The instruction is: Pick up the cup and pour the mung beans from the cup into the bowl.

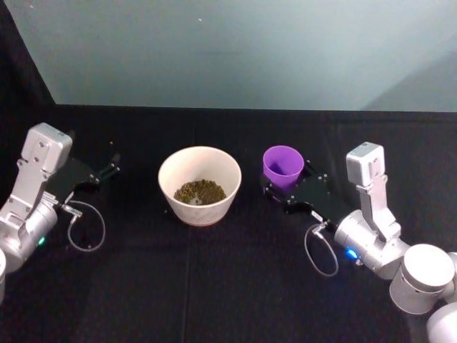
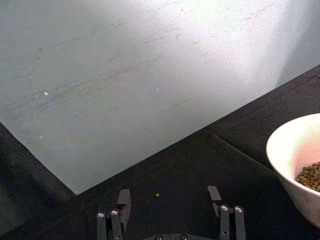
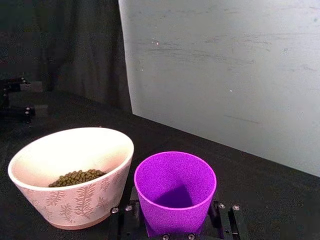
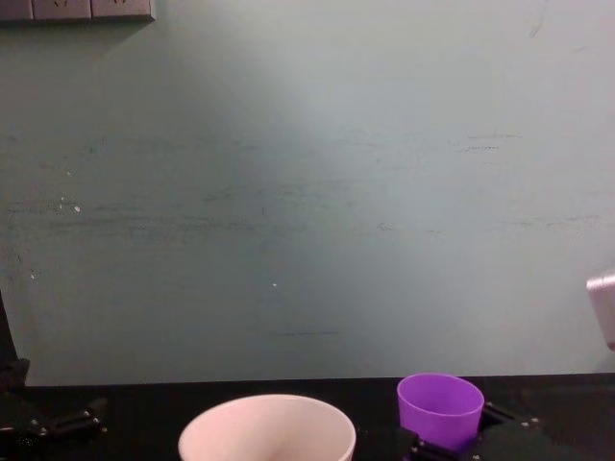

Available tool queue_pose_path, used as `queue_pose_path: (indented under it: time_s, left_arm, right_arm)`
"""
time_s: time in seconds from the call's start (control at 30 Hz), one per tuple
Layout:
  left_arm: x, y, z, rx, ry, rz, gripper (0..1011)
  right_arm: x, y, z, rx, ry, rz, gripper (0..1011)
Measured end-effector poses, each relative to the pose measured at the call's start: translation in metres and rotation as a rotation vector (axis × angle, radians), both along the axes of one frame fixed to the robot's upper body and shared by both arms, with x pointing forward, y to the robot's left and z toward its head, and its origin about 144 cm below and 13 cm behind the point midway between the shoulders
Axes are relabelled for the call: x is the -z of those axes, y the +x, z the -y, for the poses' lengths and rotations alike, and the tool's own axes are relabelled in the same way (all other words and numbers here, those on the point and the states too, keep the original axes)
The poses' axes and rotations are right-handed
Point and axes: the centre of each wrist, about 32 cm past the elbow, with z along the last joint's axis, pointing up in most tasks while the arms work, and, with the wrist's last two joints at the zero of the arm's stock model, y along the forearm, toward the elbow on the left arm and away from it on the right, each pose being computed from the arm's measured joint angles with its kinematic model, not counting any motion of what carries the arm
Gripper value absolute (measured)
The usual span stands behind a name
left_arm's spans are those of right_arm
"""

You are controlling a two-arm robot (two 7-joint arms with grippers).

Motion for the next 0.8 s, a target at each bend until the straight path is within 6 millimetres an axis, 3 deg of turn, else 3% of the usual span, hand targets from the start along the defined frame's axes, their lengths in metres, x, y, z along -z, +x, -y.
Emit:
queue_pose_path:
  time_s: [0.03, 0.07, 0.23, 0.8]
  left_arm:
    - [0.0, 0.0, 0.0, 0.0, 0.0, 0.0, 1000]
    - [0.0, 0.0, 0.0, 0.0, 0.0, 0.0, 1000]
    - [0.0, 0.0, 0.0, 0.0, 0.0, 0.0, 1000]
    - [0.0, 0.0, 0.0, 0.0, 0.0, 0.0, 1000]
  right_arm:
    - [0.0, 0.0, 0.0, 0.002, 0.003, 0.0, 790]
    - [0.0, -0.001, 0.001, 0.011, 0.027, 0.0, 1000]
    - [-0.007, -0.001, 0.001, 0.008, 0.034, 0.022, 1000]
    - [-0.061, 0.002, 0.016, 0.072, 0.012, 0.15, 1000]
